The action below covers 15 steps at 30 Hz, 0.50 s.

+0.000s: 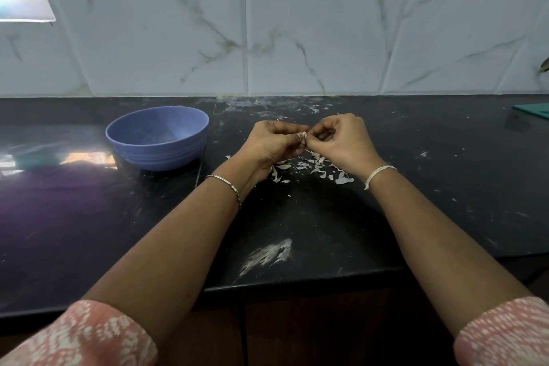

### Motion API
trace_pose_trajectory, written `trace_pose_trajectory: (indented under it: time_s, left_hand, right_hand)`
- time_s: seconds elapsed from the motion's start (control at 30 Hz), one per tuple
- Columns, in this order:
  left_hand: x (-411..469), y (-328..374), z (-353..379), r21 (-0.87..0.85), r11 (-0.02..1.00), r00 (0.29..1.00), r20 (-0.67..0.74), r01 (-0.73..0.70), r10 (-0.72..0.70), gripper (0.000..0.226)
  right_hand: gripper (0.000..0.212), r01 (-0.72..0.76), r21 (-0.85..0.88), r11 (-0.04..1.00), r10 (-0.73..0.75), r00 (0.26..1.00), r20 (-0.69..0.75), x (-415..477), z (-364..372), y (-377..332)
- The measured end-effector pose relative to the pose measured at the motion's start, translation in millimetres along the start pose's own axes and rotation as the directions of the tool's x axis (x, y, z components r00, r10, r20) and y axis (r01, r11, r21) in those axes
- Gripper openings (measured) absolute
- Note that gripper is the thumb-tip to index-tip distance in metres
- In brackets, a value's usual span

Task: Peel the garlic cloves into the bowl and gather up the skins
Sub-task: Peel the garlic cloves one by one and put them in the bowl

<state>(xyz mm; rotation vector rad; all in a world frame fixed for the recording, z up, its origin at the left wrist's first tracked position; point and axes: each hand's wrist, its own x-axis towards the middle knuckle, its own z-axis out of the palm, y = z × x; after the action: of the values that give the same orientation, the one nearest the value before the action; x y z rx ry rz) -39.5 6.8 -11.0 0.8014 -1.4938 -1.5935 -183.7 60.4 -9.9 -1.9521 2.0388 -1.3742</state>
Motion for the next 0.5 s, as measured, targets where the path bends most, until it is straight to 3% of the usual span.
trace_pose_trajectory:
  time_s: [0.27, 0.43, 0.5]
  left_hand:
    - [0.1, 0.5, -2.9, -0.031, 1.0, 0.998, 0.06, -0.004, 0.006, 0.01]
    - [-1.0, 4.5, 0.3, -0.082, 0.997, 0.998, 0.056, -0.011, 0.016, 0.012]
    - [-0.5, 6.0, 0.9, -0.095, 0.995, 1.0, 0.029, -0.005, 0.008, 0.013]
  right_hand:
    - [0.006, -0.087, 0.116, 0.989, 0.087, 0.996, 0.005, 2.7, 1.4, 4.1]
    - [0.009, -0.109, 0.086, 0.99, 0.113, 0.993, -0.042, 2.4, 1.0, 2.2]
    - [0.021, -0.072, 0.099, 0.992, 0.079, 0.994, -0.073, 2.3, -1.0, 1.1]
